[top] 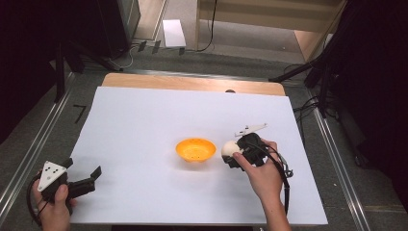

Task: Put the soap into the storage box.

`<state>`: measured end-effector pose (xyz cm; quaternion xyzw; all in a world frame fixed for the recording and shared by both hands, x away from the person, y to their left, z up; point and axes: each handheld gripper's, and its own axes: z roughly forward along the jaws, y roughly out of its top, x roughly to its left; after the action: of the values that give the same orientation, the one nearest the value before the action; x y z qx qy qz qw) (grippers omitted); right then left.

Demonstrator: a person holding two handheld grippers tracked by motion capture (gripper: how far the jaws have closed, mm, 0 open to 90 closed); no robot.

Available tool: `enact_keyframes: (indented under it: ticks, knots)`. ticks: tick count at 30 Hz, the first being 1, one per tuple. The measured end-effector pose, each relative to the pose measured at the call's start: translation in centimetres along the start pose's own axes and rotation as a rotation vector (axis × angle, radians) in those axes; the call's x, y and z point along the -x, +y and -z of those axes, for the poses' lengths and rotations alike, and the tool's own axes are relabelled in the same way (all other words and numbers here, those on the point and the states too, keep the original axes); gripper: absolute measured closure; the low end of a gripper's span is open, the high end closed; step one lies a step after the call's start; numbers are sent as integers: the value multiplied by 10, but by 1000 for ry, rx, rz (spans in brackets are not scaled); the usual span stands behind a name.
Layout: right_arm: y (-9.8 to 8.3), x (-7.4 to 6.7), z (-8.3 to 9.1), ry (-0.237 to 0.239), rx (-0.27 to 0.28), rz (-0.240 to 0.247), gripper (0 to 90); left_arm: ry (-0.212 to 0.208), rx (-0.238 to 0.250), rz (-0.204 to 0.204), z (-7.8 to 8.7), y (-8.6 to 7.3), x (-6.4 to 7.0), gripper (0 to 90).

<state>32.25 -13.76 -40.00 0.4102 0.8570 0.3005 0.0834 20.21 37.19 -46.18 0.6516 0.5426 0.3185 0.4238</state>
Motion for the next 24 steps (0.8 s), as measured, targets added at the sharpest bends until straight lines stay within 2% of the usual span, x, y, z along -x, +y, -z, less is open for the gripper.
enact_keyframes:
  ticks: [2, 4, 8, 18, 24]
  knots:
    - [1, -2, 0, -1, -4, -8, 235, 0, 0, 0, 0, 0, 0, 0]
    - [4, -4, -2, 2, -4, 7, 235, 0, -1, 0, 0, 0, 0, 0]
    - [7, -8, -3, 6, -6, 5, 235, 0, 1, 1, 0, 0, 0, 0]
    - [21, -16, -3, 16, 2, 36, 235, -2, 0, -3, 0, 0, 0, 0]
    - [25, -20, -5, 24, -1, 37, 235, -3, 2, -3, 0, 0, 0, 0]
